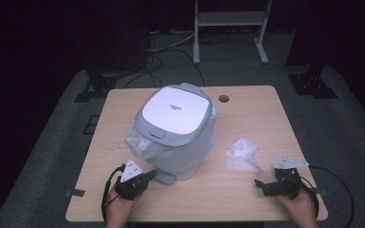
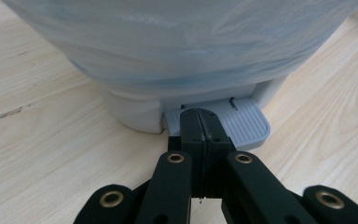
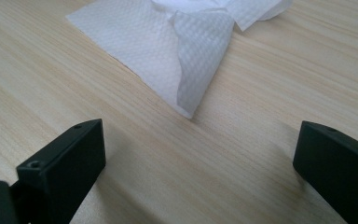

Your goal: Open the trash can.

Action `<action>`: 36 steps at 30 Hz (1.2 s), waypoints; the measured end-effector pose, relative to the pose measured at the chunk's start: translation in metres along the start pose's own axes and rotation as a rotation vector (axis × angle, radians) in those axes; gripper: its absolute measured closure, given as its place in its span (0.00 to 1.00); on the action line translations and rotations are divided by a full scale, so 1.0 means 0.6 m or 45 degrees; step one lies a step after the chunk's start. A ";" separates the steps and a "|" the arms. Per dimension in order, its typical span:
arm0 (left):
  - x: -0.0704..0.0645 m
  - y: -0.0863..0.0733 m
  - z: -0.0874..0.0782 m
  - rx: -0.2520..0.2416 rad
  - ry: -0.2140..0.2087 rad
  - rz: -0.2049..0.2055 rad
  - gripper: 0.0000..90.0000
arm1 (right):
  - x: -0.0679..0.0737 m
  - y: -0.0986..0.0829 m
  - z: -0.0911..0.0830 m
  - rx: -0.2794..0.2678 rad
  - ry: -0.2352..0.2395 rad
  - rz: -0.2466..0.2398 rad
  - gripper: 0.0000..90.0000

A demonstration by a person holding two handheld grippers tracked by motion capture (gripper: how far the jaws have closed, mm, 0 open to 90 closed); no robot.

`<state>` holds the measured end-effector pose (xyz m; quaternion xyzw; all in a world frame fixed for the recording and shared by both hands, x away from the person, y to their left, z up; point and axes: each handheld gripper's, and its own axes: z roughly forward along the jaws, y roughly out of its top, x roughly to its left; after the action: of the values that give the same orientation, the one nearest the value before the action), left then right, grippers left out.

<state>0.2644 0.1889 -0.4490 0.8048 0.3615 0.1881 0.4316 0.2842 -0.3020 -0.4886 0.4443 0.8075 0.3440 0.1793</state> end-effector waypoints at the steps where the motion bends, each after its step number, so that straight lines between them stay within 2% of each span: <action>1: 0.000 0.000 0.000 0.000 0.000 0.000 1.00 | 0.000 0.000 0.000 0.000 0.000 0.000 0.01; 13: -0.018 0.004 0.028 -0.010 0.010 0.023 1.00 | 0.000 0.000 0.000 0.000 0.000 0.000 0.01; 18: -0.027 0.005 0.038 -0.014 0.023 0.002 1.00 | 0.000 0.000 0.000 0.001 0.000 0.001 0.01; 19: -0.027 0.005 0.038 -0.014 0.023 0.002 1.00 | 0.000 0.000 0.000 0.001 0.000 0.001 0.01; 20: -0.026 0.007 0.042 -0.012 0.021 0.040 1.00 | 0.000 0.000 0.000 0.000 0.000 -0.001 0.01; 30: -0.028 0.004 0.052 -0.018 0.016 0.040 1.00 | 0.000 0.000 0.000 0.000 0.000 0.000 0.01; 34: -0.024 0.002 0.053 -0.019 -0.001 0.025 1.00 | 0.000 0.000 0.000 0.000 0.000 0.000 0.01; 36: -0.027 0.000 0.052 -0.025 0.011 0.035 1.00 | 0.000 0.000 0.000 0.001 0.000 0.001 0.01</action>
<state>0.2731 0.1595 -0.4662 0.8045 0.3504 0.2010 0.4354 0.2841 -0.3019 -0.4887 0.4446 0.8074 0.3439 0.1792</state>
